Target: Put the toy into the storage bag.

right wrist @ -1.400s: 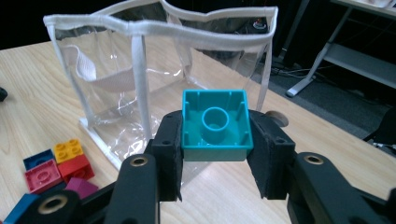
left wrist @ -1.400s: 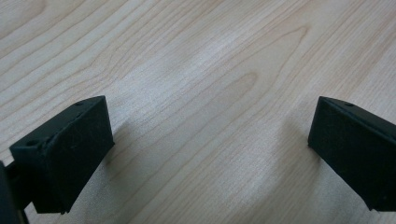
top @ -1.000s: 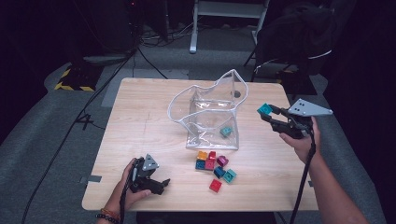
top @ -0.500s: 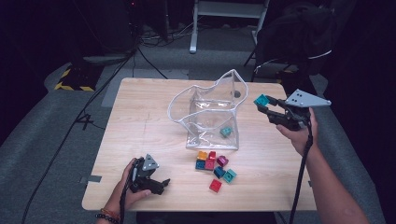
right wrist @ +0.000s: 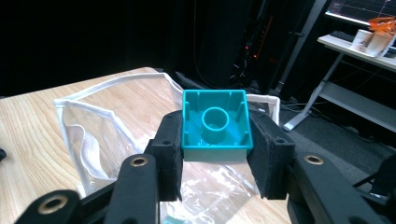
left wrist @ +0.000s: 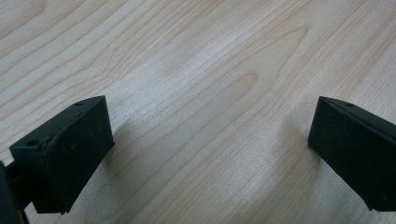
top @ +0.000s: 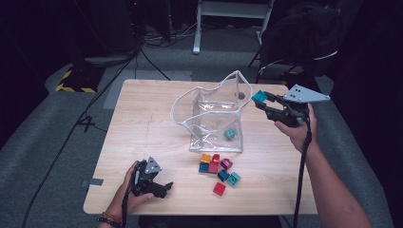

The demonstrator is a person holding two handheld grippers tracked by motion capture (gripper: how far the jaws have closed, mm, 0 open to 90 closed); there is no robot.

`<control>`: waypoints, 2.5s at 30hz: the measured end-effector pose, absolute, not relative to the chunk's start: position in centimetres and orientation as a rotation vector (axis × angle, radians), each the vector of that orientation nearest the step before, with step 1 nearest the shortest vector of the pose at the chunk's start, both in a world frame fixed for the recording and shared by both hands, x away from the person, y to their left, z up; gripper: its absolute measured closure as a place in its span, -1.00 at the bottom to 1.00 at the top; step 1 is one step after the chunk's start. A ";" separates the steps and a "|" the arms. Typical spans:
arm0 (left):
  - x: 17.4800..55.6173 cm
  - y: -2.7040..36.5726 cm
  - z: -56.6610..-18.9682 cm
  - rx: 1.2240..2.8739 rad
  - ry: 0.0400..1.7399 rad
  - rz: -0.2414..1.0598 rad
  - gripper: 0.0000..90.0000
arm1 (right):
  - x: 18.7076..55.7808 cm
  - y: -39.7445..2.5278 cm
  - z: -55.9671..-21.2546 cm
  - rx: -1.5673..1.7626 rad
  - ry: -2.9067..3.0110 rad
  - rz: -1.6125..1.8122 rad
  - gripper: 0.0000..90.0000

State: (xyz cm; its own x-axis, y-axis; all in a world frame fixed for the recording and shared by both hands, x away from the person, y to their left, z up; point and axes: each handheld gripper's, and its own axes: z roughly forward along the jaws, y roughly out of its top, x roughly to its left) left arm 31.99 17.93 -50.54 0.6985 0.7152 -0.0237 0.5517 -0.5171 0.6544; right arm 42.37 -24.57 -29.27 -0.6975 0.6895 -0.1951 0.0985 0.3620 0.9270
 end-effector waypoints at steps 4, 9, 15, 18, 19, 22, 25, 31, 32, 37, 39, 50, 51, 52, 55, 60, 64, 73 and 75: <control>32.0 17.9 -50.5 2.258 0.963 0.329 -1.00 | 42.5 -23.6 -29.0 0.658 2.058 1.344 0.32; 32.0 17.9 -50.5 2.258 0.963 0.329 -1.00 | 42.9 -22.5 -28.8 0.645 2.069 1.353 0.32; 32.0 17.9 -50.5 2.259 0.963 0.329 -1.00 | 43.4 -21.0 -28.9 0.637 2.084 1.345 0.32; 32.0 17.9 -50.5 2.258 0.963 0.329 -1.00 | 43.7 -20.6 -28.9 0.638 2.093 1.347 0.32; 32.0 17.9 -50.5 2.258 0.963 0.328 -1.00 | 43.8 -20.4 -28.9 0.634 2.095 1.349 0.32; 32.0 17.9 -50.5 2.258 0.963 0.329 -1.00 | 44.0 -20.1 -28.8 0.632 2.100 1.349 0.32; 32.0 17.9 -50.5 2.258 0.963 0.329 -1.00 | 44.3 -19.7 -28.8 0.632 2.104 1.346 0.32; 32.0 17.9 -50.5 2.258 0.963 0.328 -1.00 | 44.9 -18.8 -28.9 0.640 2.119 1.341 0.32; 32.0 17.9 -50.5 2.258 0.963 0.328 -1.00 | 45.0 -18.7 -28.9 0.639 2.123 1.341 0.32; 32.0 17.9 -50.5 2.259 0.963 0.327 -1.00 | 45.5 -18.0 -29.2 0.648 2.141 1.340 0.32; 32.0 17.9 -50.5 2.259 0.963 0.327 -1.00 | 45.8 -17.8 -29.4 0.650 2.153 1.335 0.32; 32.0 17.9 -50.5 2.258 0.963 0.327 -1.00 | 46.6 -17.2 -30.0 0.676 2.174 1.327 0.32; 32.0 17.9 -50.5 2.259 0.963 0.327 -1.00 | 46.6 -17.2 -30.0 0.677 2.177 1.331 0.31; 32.0 17.9 -50.5 2.258 0.963 0.327 -1.00 | 46.6 -17.1 -30.1 0.679 2.175 1.331 0.31; 32.0 17.9 -50.5 2.259 0.963 0.326 -1.00 | 46.6 -16.9 -30.4 0.682 2.174 1.321 0.29; 32.0 17.9 -50.5 2.259 0.963 0.326 -1.00 | 46.5 -16.9 -30.7 0.684 2.167 1.313 0.22; 32.0 17.9 -50.5 2.259 0.962 0.327 -1.00 | 46.3 -17.1 -30.7 0.680 2.165 1.322 0.22; 32.0 17.9 -50.5 2.259 0.963 0.327 -1.00 | 45.4 -17.8 -30.2 0.664 2.151 1.335 0.19; 32.0 17.9 -50.5 2.258 0.963 0.329 -1.00 | 45.2 -18.1 -30.0 0.659 2.150 1.331 0.18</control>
State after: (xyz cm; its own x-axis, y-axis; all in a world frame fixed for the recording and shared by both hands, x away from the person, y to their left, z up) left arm 31.99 17.93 -50.54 0.6982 0.7155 -0.0239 0.5519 -0.5167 0.6546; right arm 45.17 -18.10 -30.04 -0.7448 0.6436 -0.1760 0.1295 0.3982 0.9081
